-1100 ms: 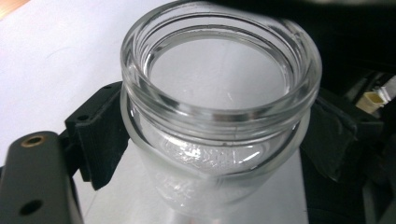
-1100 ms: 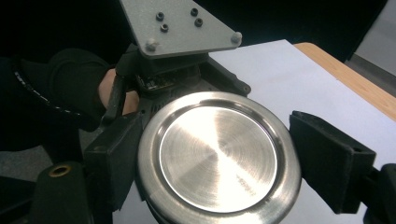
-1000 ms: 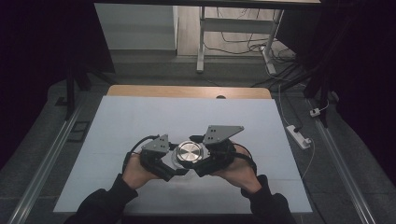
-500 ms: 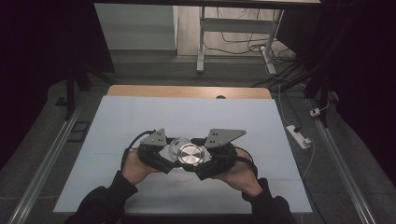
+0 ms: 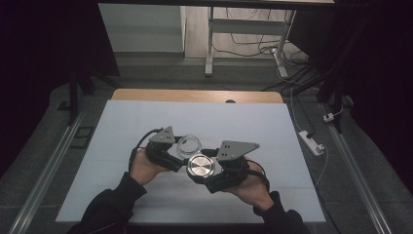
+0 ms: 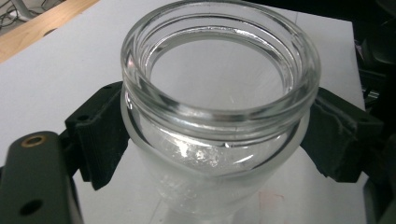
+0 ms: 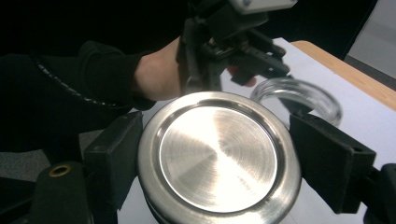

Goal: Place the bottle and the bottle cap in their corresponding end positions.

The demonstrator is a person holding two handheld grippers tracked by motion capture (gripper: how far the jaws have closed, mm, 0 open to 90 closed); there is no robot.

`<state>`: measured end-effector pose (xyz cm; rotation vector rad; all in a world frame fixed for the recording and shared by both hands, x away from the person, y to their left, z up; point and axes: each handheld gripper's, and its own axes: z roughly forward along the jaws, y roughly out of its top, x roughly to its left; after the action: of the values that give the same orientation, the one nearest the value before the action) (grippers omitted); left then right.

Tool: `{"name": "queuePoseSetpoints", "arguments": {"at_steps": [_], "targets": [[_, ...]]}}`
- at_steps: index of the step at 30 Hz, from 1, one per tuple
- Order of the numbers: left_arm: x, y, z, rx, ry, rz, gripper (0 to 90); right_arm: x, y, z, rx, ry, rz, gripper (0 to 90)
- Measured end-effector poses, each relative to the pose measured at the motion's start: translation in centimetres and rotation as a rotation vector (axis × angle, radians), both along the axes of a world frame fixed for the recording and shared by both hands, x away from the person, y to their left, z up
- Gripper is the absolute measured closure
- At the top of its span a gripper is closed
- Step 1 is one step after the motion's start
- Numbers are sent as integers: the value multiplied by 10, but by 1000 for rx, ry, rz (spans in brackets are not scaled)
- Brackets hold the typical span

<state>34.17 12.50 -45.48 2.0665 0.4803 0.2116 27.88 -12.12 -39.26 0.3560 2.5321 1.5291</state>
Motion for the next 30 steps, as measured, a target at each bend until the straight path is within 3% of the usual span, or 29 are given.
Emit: {"name": "queuePoseSetpoints", "arguments": {"at_steps": [16, 30], "targets": [[25, -7, 2, -9, -14, 23, 162, -4, -5, -33, -20, 17, -15, 199], [49, -18, -6, -5, -25, 44, 162, -1, -2, -65, -64, 5, -44, 200]]}}
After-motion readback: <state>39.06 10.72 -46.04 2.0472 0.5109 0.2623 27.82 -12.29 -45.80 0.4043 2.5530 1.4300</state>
